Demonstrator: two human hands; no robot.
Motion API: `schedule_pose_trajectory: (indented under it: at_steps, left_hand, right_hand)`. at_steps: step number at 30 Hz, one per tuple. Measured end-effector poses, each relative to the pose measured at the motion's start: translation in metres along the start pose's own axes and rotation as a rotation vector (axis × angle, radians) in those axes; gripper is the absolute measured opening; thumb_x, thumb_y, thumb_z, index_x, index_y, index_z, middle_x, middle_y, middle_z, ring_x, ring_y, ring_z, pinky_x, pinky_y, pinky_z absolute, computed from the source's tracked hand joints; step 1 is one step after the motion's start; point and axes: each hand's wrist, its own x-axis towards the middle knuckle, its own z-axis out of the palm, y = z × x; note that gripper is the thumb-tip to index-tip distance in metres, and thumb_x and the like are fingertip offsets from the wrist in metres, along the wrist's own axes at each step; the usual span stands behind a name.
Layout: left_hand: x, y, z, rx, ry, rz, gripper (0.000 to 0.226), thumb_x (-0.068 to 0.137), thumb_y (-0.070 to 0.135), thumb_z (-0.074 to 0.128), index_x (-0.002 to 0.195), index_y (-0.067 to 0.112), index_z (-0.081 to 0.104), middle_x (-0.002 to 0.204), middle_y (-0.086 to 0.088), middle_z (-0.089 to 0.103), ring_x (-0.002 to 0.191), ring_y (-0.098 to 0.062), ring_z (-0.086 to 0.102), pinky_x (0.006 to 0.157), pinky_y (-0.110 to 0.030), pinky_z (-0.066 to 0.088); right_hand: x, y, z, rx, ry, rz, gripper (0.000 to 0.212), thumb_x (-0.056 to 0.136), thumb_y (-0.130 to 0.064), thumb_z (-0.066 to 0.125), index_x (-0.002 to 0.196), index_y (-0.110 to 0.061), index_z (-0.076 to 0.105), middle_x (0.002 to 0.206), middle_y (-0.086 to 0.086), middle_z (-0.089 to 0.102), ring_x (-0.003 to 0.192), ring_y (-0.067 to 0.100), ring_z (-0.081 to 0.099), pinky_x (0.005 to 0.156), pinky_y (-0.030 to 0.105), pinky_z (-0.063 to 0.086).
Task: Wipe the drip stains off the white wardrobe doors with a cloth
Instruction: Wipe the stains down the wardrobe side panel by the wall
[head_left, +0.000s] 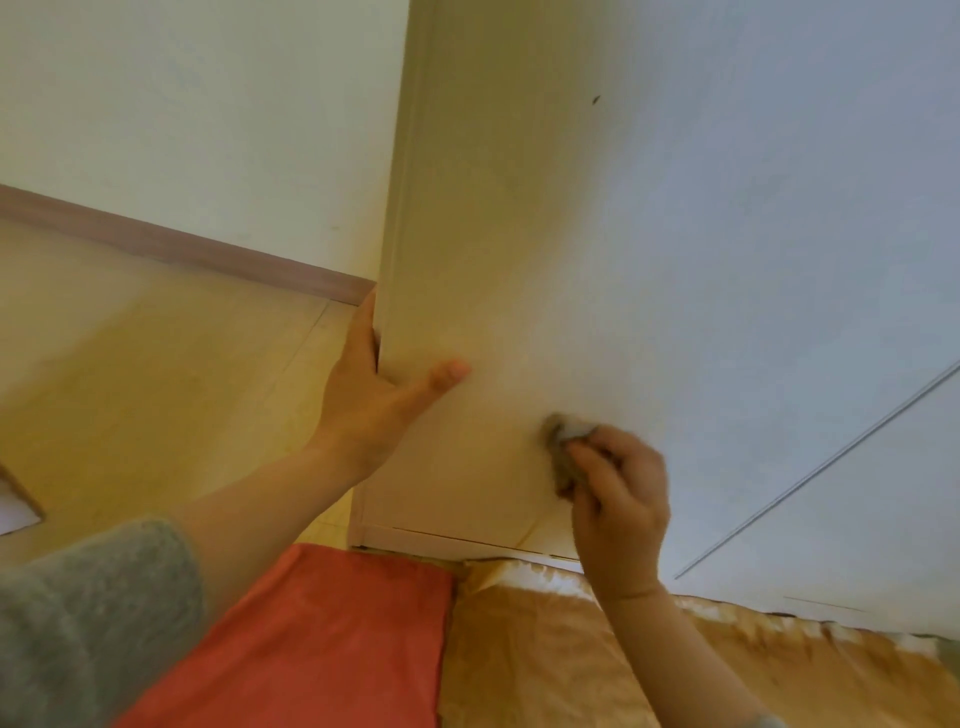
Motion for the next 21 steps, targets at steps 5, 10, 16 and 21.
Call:
schedule_pose_trajectory:
  at_steps: [5,10,16,21]
  left_hand:
    - [-0.002,-0.005,0.006,0.083,0.045,-0.056,0.111,0.048,0.049,0.084,0.144,0.032,0.032,0.112,0.029,0.051,0.096,0.013,0.053,0.063,-0.004,0.046]
    - [-0.003,-0.008,0.009,0.061,0.085,-0.080,0.107,0.048,0.048,0.084,0.141,0.034,0.034,0.110,0.028,0.053,0.095,0.011,0.054,0.063,-0.005,0.045]
    - [-0.007,-0.009,0.013,0.058,0.127,-0.104,0.091,0.048,0.049,0.084,0.125,0.041,0.037,0.105,0.028,0.055,0.091,0.011,0.055,0.066,-0.011,0.045]
    - [-0.005,-0.011,0.013,0.073,0.133,-0.098,0.090,0.049,0.048,0.084,0.125,0.040,0.037,0.107,0.027,0.054,0.093,0.009,0.055,0.069,-0.014,0.046]
  right_hand:
    - [-0.066,0.009,0.008,-0.080,-0.360,-0.011,0.020,0.074,0.001,0.077,0.087,-0.014,0.076,0.097,-0.003,0.059,0.089,0.018,0.055,0.061,0.030,0.055]
    - [-0.029,-0.003,-0.018,-0.064,-0.099,0.097,0.020,0.084,-0.002,0.059,0.094,-0.004,0.076,0.104,0.002,0.060,0.091,0.022,0.056,0.074,0.021,0.049]
    - [-0.004,0.018,-0.020,-0.127,0.078,0.163,0.021,0.090,0.001,0.051,0.100,-0.003,0.069,0.107,0.013,0.061,0.098,0.027,0.054,0.083,0.015,0.039]
    - [-0.067,0.026,0.003,-0.172,-0.157,0.065,0.017,0.086,-0.007,0.056,0.089,-0.006,0.073,0.103,0.001,0.054,0.089,0.022,0.052,0.057,0.029,0.053]
